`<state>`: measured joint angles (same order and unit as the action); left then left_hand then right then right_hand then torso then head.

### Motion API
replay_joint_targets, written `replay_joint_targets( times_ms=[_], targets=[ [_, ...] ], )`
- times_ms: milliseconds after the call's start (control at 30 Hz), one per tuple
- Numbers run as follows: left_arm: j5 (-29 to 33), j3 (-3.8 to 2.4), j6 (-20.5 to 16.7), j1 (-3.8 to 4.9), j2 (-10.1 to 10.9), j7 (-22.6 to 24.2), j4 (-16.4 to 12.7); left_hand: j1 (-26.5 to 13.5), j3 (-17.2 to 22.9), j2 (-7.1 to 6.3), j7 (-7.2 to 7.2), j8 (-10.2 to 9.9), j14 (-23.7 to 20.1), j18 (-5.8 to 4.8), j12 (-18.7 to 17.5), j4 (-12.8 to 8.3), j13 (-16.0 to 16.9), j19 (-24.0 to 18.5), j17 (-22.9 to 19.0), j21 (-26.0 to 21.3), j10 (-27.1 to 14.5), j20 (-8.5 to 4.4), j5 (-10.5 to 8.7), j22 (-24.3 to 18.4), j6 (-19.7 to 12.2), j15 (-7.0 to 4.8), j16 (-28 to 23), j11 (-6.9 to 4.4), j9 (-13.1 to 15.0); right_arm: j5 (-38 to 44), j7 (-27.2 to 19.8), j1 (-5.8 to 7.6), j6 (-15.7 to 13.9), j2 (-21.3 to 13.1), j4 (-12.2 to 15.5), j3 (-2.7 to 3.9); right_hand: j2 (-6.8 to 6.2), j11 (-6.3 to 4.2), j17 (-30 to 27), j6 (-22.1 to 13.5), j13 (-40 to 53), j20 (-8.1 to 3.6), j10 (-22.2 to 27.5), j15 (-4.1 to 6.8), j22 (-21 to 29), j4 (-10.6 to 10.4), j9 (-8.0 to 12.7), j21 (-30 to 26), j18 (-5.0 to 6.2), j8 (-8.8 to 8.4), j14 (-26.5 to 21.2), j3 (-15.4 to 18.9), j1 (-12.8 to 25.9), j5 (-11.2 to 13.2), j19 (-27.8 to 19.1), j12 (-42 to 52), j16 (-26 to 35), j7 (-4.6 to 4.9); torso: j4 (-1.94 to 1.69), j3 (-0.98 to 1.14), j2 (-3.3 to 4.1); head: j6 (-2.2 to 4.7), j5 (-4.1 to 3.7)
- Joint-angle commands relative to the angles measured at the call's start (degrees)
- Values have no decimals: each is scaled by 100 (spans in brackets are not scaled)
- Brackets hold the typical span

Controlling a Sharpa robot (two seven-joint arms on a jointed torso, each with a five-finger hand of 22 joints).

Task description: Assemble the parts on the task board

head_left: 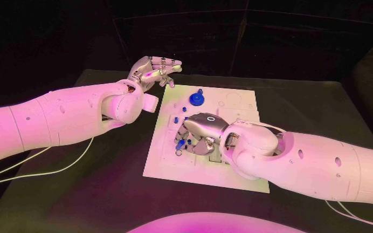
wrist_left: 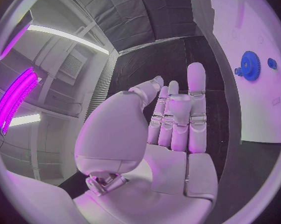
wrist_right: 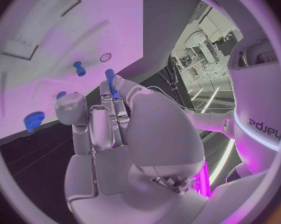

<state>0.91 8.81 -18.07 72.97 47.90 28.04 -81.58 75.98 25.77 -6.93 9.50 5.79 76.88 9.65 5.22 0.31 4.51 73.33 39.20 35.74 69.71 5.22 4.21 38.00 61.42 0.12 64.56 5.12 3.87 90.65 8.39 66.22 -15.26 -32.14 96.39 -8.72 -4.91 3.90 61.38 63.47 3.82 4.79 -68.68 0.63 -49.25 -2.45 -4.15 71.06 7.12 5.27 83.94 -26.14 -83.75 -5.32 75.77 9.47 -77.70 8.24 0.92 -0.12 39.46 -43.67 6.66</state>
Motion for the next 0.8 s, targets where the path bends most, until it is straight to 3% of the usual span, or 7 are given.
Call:
replay_joint_targets(
  times_ms=[33, 367, 500, 800],
  targets=[
    [6, -5, 78, 9, -8, 54, 2, 0, -30, 46, -5, -18, -23, 79, 1, -4, -9, 8, 1, -20, -32, 48, 30, -6, -40, -3, -22, 0, 3, 171, -91, -18, 437, 46, -62, -5, -40, 32, -6, 1, -8, 25, 6, 11, 12, -1, 4, 4, -9, -14, 148, -26, 15, 7, -14, -36, -24, 28, -13, 4, 0, -4, 17],
    [6, -5, 87, 9, -18, 51, 9, 0, -30, 46, -5, -18, -23, 79, 1, -4, -9, 8, 1, -20, -32, 48, 30, -6, -40, -3, -22, 0, 3, 226, -23, -61, 532, 134, -169, -11, -37, 32, 13, 3, -8, 26, 4, 10, 5, 2, 3, 8, -10, -14, 151, -32, 18, 7, -12, -37, -32, 28, -3, 5, -1, -26, 43],
    [6, -5, 86, 9, -17, 50, 7, 0, -30, 46, -5, -18, -23, 79, 1, -4, -9, 8, 1, -20, -32, 48, 30, -6, -40, -3, -22, 0, 3, 241, 7, -68, 599, 148, -191, -11, -37, 32, 13, 3, -8, 26, 4, 10, 5, 2, 3, 8, -10, -14, 151, -32, 18, 7, -12, -37, -32, 28, -3, 1, 0, -31, 16],
    [6, -5, 85, 9, -10, 47, 4, 0, -30, 46, -5, -18, -23, 79, 1, -4, -9, 8, 1, -20, -32, 48, 30, -6, -40, -3, -22, 0, 3, 385, 106, -77, 556, 197, -225, -11, -35, 32, 13, 5, -7, 28, 1, 9, 18, 5, 3, 2, -7, -15, 151, -37, 21, 5, -17, -39, -33, 28, -7, 2, -1, -33, 30]
  ],
)
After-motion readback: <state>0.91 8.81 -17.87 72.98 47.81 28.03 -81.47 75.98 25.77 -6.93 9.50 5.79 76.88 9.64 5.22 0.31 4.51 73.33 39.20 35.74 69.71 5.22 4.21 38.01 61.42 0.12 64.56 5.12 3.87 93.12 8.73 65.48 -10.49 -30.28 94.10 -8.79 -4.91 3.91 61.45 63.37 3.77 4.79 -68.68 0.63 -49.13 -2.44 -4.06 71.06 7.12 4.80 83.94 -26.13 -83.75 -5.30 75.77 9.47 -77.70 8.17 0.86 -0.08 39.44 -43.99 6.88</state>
